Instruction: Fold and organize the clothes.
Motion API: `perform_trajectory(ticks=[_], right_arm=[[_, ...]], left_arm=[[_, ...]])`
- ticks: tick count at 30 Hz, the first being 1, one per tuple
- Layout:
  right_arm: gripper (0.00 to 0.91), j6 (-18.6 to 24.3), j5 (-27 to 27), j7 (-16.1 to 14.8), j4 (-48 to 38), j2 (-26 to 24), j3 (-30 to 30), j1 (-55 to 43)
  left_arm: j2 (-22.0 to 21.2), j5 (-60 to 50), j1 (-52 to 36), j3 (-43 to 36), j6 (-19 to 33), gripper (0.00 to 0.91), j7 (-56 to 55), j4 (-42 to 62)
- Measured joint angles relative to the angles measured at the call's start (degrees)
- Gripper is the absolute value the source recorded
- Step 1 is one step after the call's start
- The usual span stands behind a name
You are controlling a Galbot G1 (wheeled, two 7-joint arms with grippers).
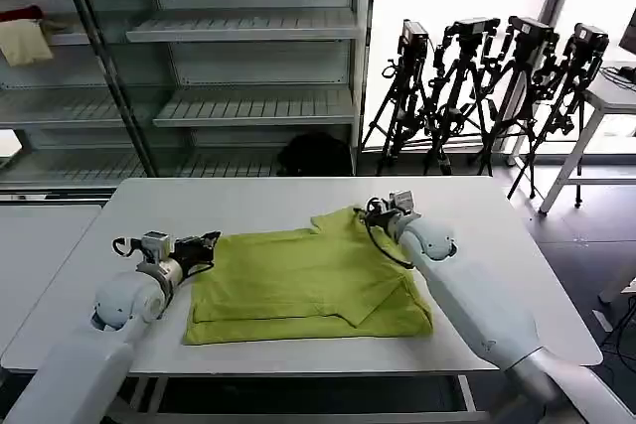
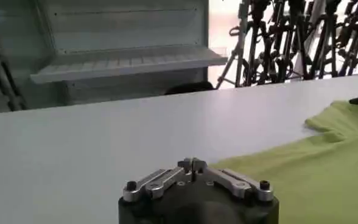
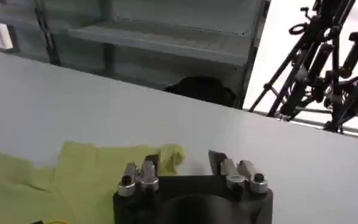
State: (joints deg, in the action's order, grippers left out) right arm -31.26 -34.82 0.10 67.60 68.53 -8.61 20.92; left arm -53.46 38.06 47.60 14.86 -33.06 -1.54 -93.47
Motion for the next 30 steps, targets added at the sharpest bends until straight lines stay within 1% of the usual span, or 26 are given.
perform_trajectory(ticks=[1,2,3,4,5,20,21,22,30], right_arm=[[0.262,0.1,0.2,-0.2,-0.1,0.1,0.0,0.1],[0.131,0.2,0.3,-0.4,-0.2,0.1,-0.1,0.1],[0.091,0.2,0.5,-0.6,-0.3,0.2,-0.1,0.2],[0.010,0.3,0.6,-0.8,-0.4,0.2,-0.1,0.2],[0.000,0.4,0.6,-0.9,-0.4,0.2,-0.2,0.2],[0.000,0.5,1.0,-2.1,0.4,0.1,-1.0,0.2],[0.000,0.5,1.0,-2.1,0.6,-0.1,-1.0,0.2],[0.000,0.4,1.0,-2.1,0.7,-0.1,-1.1,0.2],[0.000,1.2,0.0,-2.3,2.8,-1.2,-1.1,0.7]], left_arm=[[0.0,0.0,0.0,0.0,0.0,0.010,0.0,0.1],[0.0,0.0,-0.1,0.0,0.0,0.020,0.0,0.1],[0.0,0.0,-0.1,0.0,0.0,0.010,0.0,0.1],[0.0,-0.1,-0.1,0.0,0.0,0.020,0.0,0.1],[0.0,-0.1,-0.1,0.0,0.0,0.020,0.0,0.1],[0.1,-0.1,0.0,0.1,0.0,0.020,0.0,-0.2],[0.1,-0.1,0.0,0.1,0.0,0.010,0.0,-0.2],[0.1,0.0,0.0,0.1,0.0,0.020,0.0,-0.2],[0.4,0.2,-0.4,0.1,0.0,0.010,0.0,-0.2]])
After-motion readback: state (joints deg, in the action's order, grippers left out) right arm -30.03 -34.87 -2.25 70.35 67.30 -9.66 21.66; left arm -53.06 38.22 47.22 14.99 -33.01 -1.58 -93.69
